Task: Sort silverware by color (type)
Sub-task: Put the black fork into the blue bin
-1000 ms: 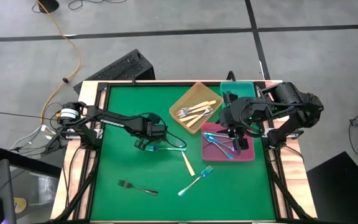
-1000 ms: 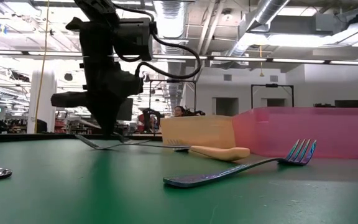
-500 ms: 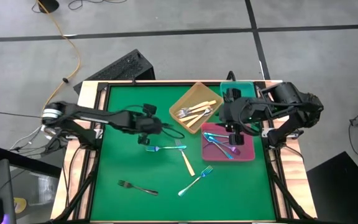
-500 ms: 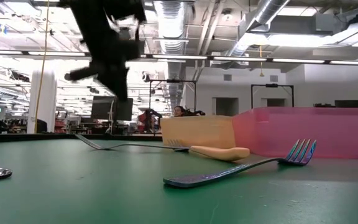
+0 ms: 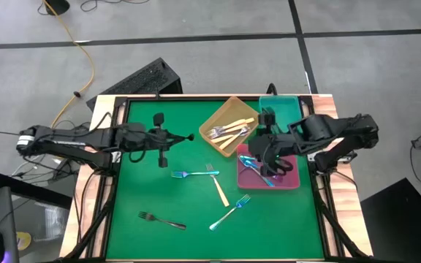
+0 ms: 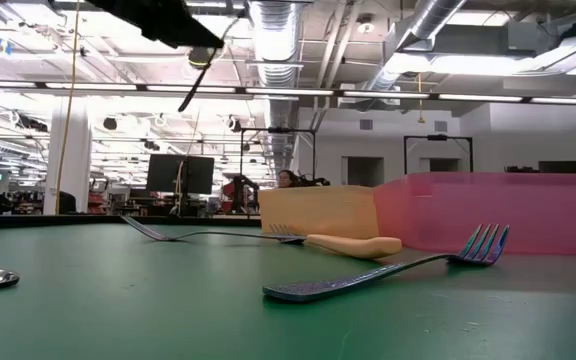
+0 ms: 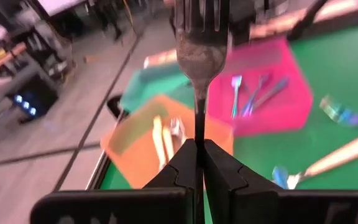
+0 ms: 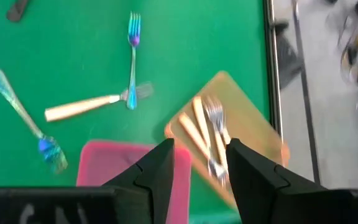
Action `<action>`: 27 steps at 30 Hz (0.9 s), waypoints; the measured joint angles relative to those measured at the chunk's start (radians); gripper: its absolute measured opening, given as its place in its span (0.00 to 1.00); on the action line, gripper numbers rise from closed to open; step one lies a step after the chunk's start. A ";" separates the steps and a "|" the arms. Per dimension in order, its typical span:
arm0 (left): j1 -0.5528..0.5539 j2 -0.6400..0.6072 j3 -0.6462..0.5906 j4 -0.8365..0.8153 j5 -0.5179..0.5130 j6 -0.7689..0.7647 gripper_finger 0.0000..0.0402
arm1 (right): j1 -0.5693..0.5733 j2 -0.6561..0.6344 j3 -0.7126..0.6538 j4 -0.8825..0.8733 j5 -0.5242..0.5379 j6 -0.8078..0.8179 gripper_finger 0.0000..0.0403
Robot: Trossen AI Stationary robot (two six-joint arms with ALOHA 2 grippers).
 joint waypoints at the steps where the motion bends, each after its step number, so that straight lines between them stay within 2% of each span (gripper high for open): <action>1: 0.000 -0.021 -0.024 0.033 0.004 -0.009 0.00 | -0.002 -0.026 -0.062 0.068 -0.001 -0.024 0.42; 8: 0.001 -0.097 -0.167 0.232 0.040 -0.044 0.00 | -0.067 -0.270 -0.558 0.651 -0.023 -0.122 0.42; 13: 0.000 -0.093 -0.230 0.427 0.118 -0.080 0.00 | -0.126 -0.368 -0.879 1.205 -0.214 -0.187 0.42; 15: 0.000 -0.081 -0.244 0.504 0.146 -0.095 0.00 | -0.145 -0.374 -0.975 1.383 -0.248 -0.210 0.42; 19: 0.000 -0.045 -0.248 0.597 0.175 -0.120 0.00 | -0.180 -0.332 -1.090 1.648 -0.249 -0.245 0.42; 21: 0.000 -0.017 -0.248 0.638 0.192 -0.128 0.00 | -0.195 -0.289 -1.097 1.742 -0.249 -0.245 0.42; 27: 0.001 0.096 -0.248 0.752 0.208 -0.133 0.00 | -0.210 -0.174 -1.086 1.873 -0.248 -0.245 0.44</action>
